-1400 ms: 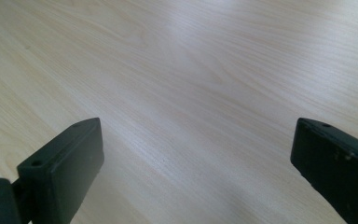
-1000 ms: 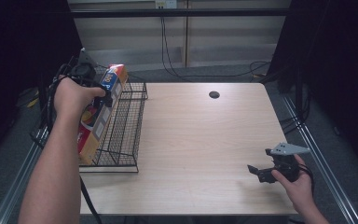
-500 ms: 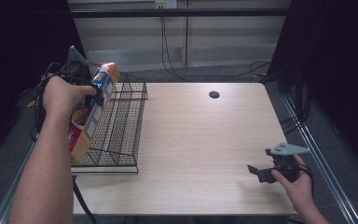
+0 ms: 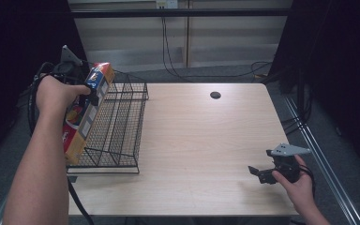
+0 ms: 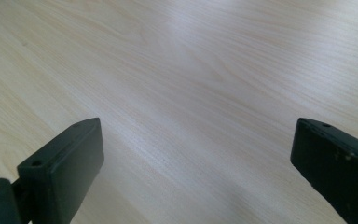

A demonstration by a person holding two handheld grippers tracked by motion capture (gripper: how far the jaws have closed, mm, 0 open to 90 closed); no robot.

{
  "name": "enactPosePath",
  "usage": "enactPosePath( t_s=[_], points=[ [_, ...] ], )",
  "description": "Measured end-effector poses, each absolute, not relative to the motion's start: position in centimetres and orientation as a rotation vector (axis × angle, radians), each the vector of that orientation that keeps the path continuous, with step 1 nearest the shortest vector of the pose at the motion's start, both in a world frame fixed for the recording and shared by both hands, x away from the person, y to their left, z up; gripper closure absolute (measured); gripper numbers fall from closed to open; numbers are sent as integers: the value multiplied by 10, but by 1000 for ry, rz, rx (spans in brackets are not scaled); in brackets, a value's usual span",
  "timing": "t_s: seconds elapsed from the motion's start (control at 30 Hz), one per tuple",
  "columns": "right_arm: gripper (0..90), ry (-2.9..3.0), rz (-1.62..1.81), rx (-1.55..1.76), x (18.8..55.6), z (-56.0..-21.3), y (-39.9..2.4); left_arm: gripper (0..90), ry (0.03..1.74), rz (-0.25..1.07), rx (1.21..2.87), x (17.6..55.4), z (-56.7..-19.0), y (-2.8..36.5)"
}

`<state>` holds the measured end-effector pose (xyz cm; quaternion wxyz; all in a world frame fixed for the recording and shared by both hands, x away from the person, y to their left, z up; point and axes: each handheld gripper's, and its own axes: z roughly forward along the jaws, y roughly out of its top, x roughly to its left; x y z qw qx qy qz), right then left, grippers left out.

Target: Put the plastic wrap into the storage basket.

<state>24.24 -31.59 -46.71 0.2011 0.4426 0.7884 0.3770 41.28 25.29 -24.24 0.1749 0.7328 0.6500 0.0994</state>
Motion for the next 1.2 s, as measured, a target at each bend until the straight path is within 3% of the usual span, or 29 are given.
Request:
enactPosePath(
  t_s=[1.2],
  points=[
    [22,2206,1041,1245,243,-470,-315,432,1913,315,2040,418,-254,277]
  ],
)
